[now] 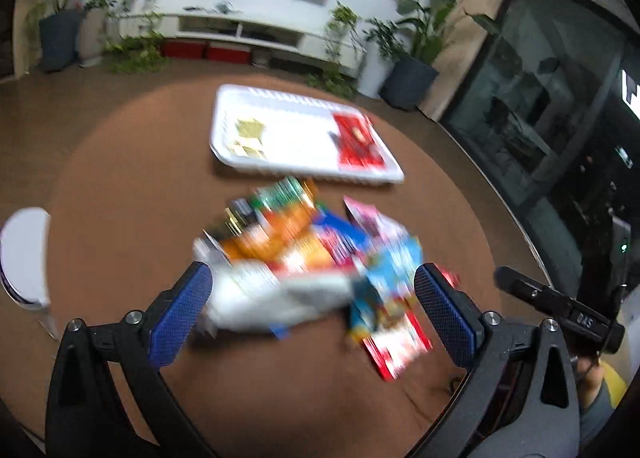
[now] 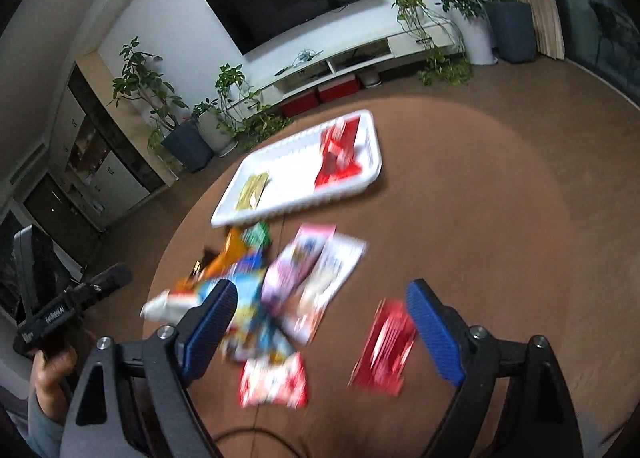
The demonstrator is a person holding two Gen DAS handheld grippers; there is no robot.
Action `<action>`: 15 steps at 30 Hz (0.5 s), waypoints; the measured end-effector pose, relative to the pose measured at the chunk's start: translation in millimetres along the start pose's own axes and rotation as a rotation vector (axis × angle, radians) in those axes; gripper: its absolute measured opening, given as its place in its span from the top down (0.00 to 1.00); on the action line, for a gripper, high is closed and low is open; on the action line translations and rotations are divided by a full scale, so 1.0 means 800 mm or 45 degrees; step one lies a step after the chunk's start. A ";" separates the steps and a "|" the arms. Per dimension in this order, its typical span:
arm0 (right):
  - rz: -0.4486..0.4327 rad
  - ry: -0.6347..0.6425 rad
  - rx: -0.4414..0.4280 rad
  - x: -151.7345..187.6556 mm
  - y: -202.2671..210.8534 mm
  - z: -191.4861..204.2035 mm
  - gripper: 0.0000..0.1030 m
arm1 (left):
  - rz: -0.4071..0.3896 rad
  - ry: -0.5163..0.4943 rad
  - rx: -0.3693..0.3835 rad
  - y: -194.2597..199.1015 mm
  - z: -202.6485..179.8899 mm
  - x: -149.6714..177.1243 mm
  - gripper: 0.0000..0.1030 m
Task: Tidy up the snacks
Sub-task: 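Open both grippers and withdraw from the tray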
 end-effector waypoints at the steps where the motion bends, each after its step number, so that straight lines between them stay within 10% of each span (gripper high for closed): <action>1: 0.008 -0.003 -0.009 0.011 0.003 0.003 0.14 | 0.030 -0.015 -0.002 -0.005 -0.010 0.016 0.01; 15: 0.026 0.018 0.080 0.049 0.013 -0.001 0.14 | 0.138 -0.137 -0.064 -0.070 -0.081 0.042 0.04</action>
Point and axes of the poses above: each gripper's, at about its wrist camera, not at the fingertips, and y roughly against the way its jaws point, z to its left, x to its underside, the point moved 9 cm from there along -y, roughly the way its jaws point, and after that the axes turned 10 degrees about -z, right-handed, at the moved point
